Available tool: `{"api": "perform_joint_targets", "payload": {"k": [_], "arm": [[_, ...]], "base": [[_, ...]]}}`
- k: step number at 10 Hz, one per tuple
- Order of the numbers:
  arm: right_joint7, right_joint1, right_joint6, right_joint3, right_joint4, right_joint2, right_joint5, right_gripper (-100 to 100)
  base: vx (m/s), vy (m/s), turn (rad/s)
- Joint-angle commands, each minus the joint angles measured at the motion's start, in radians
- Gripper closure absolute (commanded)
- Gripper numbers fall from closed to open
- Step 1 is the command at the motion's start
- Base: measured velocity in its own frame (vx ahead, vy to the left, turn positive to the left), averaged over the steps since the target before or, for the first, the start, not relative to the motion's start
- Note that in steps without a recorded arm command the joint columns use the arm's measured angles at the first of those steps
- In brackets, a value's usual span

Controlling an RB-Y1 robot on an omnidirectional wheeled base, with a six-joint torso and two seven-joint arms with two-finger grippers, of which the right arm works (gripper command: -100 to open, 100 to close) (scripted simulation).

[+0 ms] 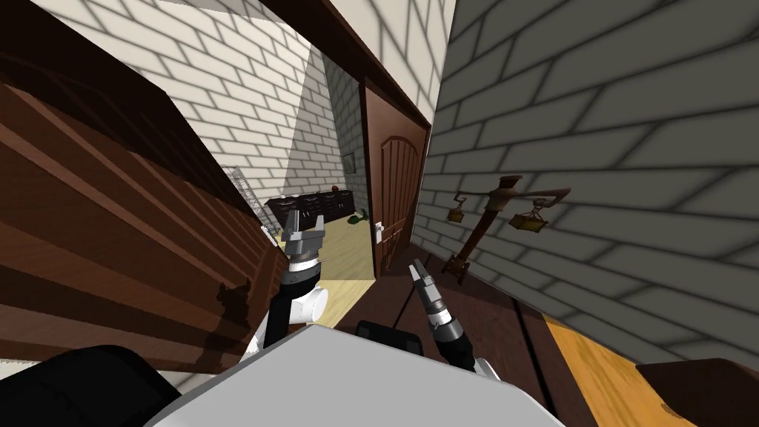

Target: Push the door open

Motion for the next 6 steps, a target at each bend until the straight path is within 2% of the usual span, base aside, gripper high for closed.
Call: {"api": "perform_joint_targets", "payload": {"k": [1, 6], "arm": [[-0.016, 0.008, -0.004, 0.028, 0.021, -0.007, 0.022, -100], [-0.067, 0.015, 0.006, 0.108, 0.074, -0.031, 0.088, -100]], "base": [[0.203, -0.059, 0.069], [0.186, -0.041, 0.064]]}}
